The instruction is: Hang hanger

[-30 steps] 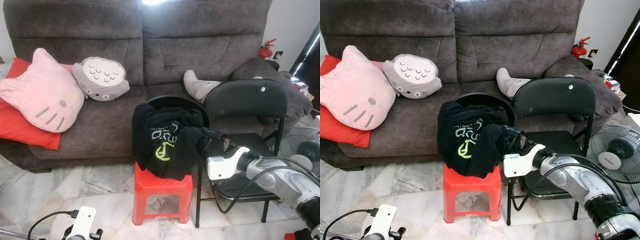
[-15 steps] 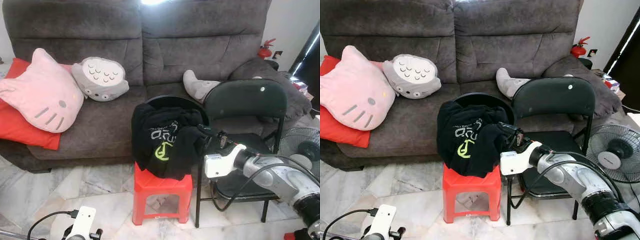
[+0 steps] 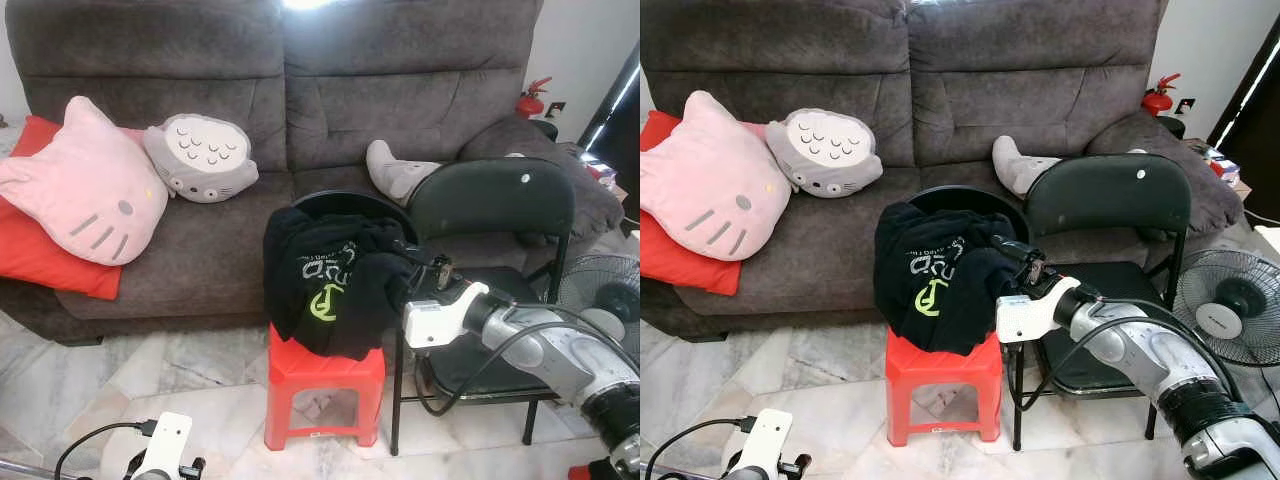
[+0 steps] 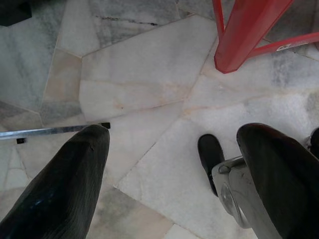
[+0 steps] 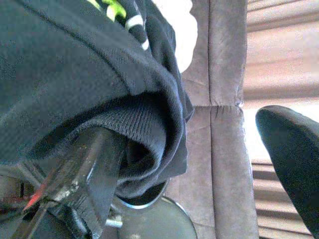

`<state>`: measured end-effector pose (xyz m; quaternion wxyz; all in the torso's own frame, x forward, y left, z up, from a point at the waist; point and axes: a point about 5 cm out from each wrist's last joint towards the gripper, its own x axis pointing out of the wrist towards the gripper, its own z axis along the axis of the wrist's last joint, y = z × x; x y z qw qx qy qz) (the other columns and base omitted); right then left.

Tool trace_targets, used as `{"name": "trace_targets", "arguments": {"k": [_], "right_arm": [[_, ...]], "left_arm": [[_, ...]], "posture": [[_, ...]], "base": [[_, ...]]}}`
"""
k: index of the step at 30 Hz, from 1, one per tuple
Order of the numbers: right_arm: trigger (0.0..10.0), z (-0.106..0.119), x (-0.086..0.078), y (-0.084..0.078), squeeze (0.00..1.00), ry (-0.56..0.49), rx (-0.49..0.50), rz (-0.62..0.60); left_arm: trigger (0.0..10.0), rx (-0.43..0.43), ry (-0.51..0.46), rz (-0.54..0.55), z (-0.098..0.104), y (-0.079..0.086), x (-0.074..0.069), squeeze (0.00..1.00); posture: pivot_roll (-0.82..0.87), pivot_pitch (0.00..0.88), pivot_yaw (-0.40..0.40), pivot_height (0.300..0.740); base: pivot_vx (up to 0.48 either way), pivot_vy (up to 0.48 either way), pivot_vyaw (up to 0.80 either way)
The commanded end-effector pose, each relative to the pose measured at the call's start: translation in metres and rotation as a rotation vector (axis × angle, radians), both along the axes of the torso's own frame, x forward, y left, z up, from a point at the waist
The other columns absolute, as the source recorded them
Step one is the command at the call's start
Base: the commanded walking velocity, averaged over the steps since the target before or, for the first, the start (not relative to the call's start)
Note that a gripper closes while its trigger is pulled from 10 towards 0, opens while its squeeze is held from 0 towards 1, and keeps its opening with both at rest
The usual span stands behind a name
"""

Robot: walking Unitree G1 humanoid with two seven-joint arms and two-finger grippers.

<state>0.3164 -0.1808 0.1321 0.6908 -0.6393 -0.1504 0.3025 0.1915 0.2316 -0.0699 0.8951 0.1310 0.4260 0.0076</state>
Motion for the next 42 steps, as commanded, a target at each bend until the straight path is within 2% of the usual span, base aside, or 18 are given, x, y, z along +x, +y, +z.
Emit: {"name": "trace_targets", "arguments": {"k": [1, 10, 17, 20, 26, 32, 37, 38, 41, 42], "right_arm": [[10.0, 0.008, 0.0, 0.006, 0.0, -0.014, 0.026, 0.032], [10.0, 0.005, -0.008, 0.016, 0.0, 0.026, 0.055, 0.082], [10.0, -0.012, -0.022, 0.018, 0.0, 0.142, 0.084, 0.061], [10.0, -0.019, -0.026, 0.015, 0.0, 0.232, 0.136, 0.01], [10.0, -0.02, -0.023, 0.014, 0.0, 0.256, 0.224, -0.081], [10.0, -0.023, -0.021, 0.012, 0.0, 0.299, 0.271, -0.127], [10.0, -0.027, -0.023, 0.013, 0.0, 0.329, 0.247, -0.112], [10.0, -0.034, -0.026, 0.011, 0.0, 0.387, 0.212, -0.108], [10.0, -0.038, -0.028, 0.008, 0.0, 0.403, 0.167, -0.109], [4.8, -0.038, -0.028, 0.008, 0.0, 0.406, 0.175, -0.112]], "left_arm": [[10.0, 0.005, 0.005, 0.006, -0.002, 0.001, -0.004, 0.0], [10.0, 0.007, 0.005, 0.005, -0.002, 0.001, -0.004, 0.0], [10.0, 0.008, 0.004, 0.004, -0.002, 0.001, -0.004, 0.0], [10.0, 0.01, 0.004, 0.001, -0.001, 0.001, -0.003, 0.0], [10.0, 0.012, 0.002, -0.003, -0.001, 0.001, -0.002, 0.0], [10.0, 0.017, -0.002, 0.0, -0.001, 0.001, -0.002, 0.0], [10.0, 0.02, -0.005, 0.002, -0.001, 0.002, -0.003, 0.0], [10.0, 0.02, -0.005, 0.002, -0.001, 0.002, -0.003, 0.0], [10.0, 0.021, -0.005, 0.001, -0.001, 0.002, -0.003, 0.0], [10.0, 0.021, -0.006, 0.002, -0.001, 0.002, -0.003, 0.0]], "posture": [[-0.02, 0.0, -0.018, 0.74], [-0.03, 0.0, -0.02, 0.74], [-0.03, 0.0, -0.02, 0.74], [-0.03, 0.0, -0.018, 0.74], [-0.03, 0.0, -0.017, 0.74], [-0.03, 0.0, -0.018, 0.74], [-0.03, 0.0, -0.02, 0.74], [-0.03, 0.0, -0.02, 0.74], [-0.03, 0.0, -0.021, 0.74], [-0.03, 0.0, -0.021, 0.74]], "base": [[0.0, 0.0, 0.0], [0.0, 0.0, 0.0], [0.0, 0.0, 0.0], [0.0, 0.0, 0.0], [0.0, 0.0, 0.0], [0.0, 0.0, 0.0], [0.0, 0.0, 0.0], [0.0, 0.0, 0.0], [0.0, 0.0, 0.0], [0.0, 0.0, 0.0]]}}
